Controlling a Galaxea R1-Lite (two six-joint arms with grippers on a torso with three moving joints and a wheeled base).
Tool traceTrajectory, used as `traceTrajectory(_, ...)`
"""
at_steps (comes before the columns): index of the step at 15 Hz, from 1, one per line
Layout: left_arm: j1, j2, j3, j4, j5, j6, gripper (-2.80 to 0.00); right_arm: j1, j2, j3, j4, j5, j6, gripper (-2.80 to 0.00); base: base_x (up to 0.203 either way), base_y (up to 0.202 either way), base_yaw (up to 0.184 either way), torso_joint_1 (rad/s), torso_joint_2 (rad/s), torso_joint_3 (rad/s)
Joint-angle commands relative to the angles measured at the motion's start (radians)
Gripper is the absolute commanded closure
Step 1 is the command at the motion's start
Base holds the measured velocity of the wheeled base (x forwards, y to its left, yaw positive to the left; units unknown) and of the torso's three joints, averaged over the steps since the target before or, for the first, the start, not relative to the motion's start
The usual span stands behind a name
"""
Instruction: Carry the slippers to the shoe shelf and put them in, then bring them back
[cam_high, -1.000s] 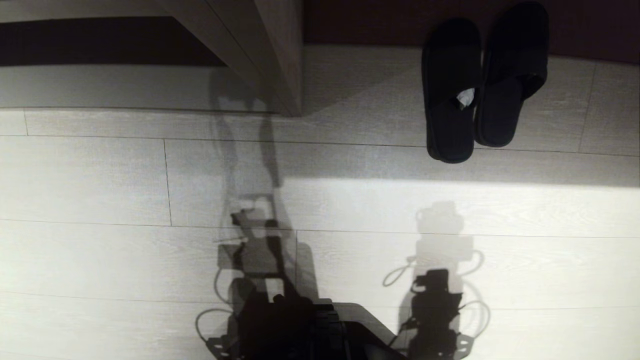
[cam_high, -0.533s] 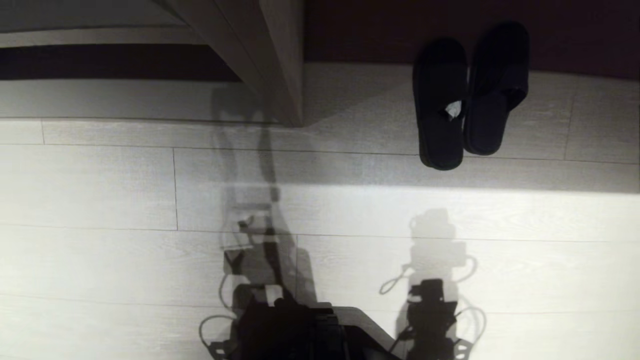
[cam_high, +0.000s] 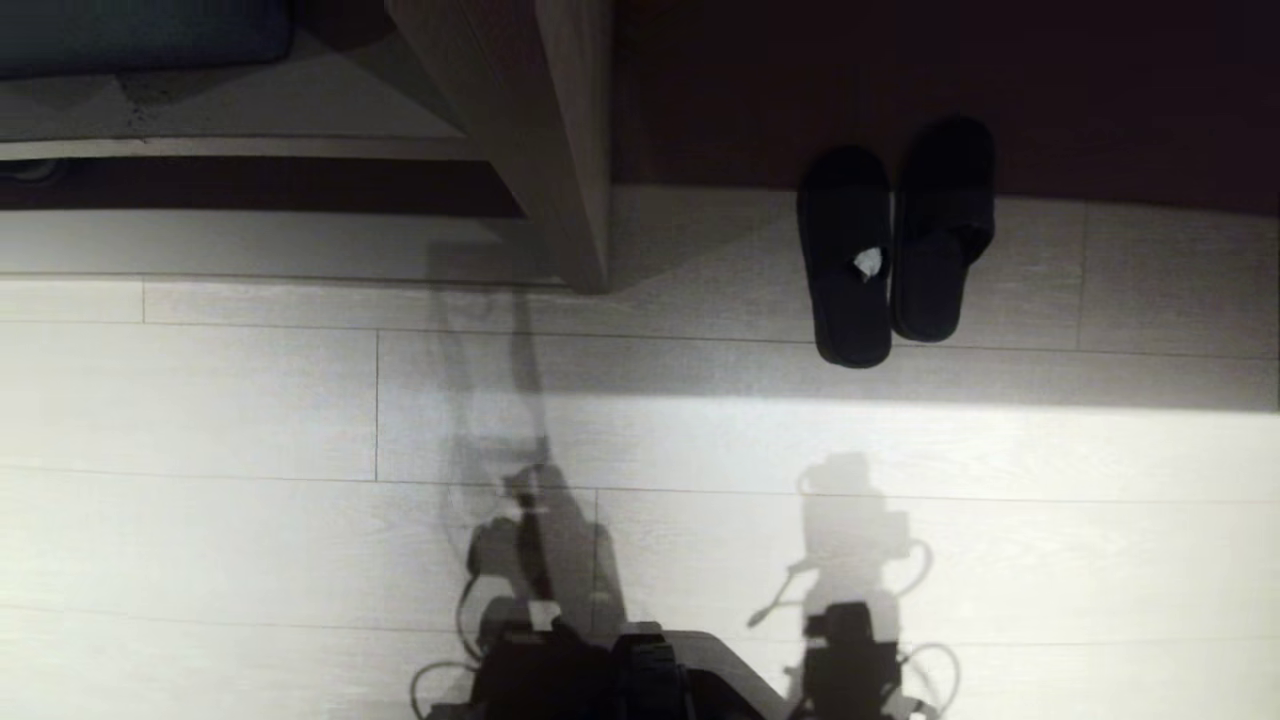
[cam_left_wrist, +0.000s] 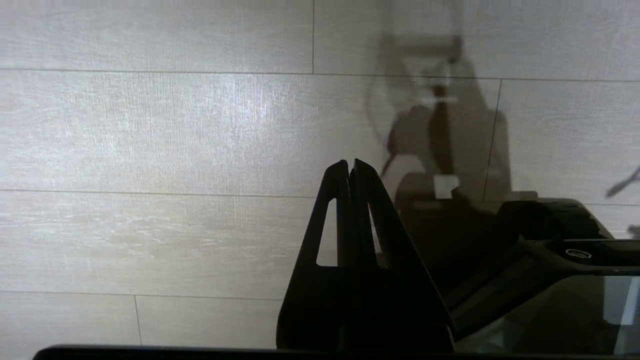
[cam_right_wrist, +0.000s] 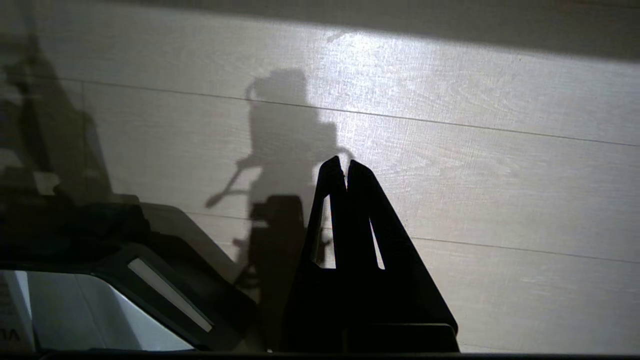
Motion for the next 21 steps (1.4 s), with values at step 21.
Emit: traceTrajectory(21,0.000,0.001,0.000,-0.001,0.000,0.000,0.00,0.000,0.002,-0.001,-0.001,0.000,-0.001,0.00,0.000,0.000,0.000,0.002,0.00,0.202)
